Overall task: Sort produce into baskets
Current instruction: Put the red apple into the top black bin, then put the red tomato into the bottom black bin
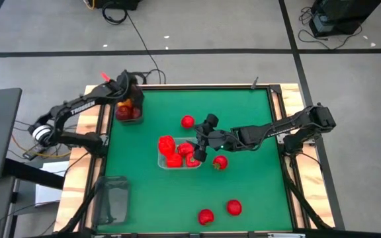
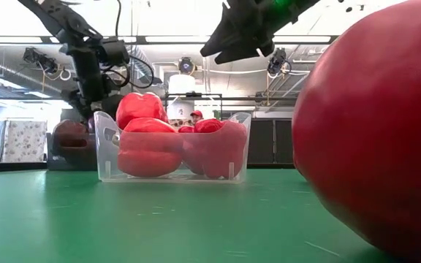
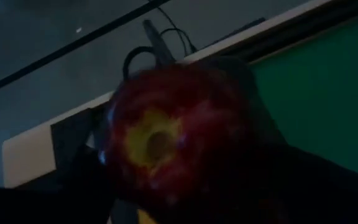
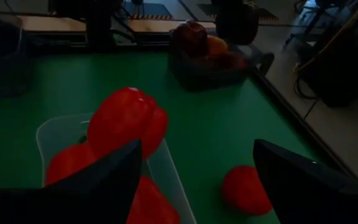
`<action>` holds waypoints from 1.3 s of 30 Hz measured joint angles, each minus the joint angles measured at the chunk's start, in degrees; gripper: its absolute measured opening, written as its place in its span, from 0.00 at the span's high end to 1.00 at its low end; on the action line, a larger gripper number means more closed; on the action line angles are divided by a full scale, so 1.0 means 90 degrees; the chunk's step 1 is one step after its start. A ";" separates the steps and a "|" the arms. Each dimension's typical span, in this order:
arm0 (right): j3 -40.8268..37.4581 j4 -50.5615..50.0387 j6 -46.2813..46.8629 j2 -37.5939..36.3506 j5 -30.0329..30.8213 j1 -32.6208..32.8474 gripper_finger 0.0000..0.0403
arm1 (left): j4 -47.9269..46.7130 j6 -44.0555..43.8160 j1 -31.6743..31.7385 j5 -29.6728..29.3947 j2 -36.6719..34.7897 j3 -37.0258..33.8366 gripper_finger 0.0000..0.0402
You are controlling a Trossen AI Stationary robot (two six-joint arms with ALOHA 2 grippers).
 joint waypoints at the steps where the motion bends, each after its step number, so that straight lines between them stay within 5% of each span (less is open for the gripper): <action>1: 0.0000 -0.0014 0.0036 0.0000 -0.0002 0.0014 0.21 | -0.0002 0.0060 0.0084 0.0000 0.0039 0.0021 0.06; 7: 0.0000 -0.0064 0.0213 0.0000 -0.0015 0.0122 0.22 | -0.0092 0.0096 0.0365 0.0060 0.0085 0.0293 0.16; 26: 0.0000 -0.0096 0.0125 0.0000 0.0011 0.0573 0.22 | -0.0602 0.0291 0.0202 0.0252 0.0080 0.0488 0.01; 34: 0.0000 -0.0856 0.0204 -0.0002 0.0342 0.0135 0.22 | -0.0505 0.0257 -0.0068 0.0678 -0.0169 0.0607 0.01; 39: -0.0002 -0.0878 0.0339 -0.0002 -0.0193 -0.0789 0.22 | 0.0367 0.0252 -0.0653 0.0988 -0.0682 0.0651 0.01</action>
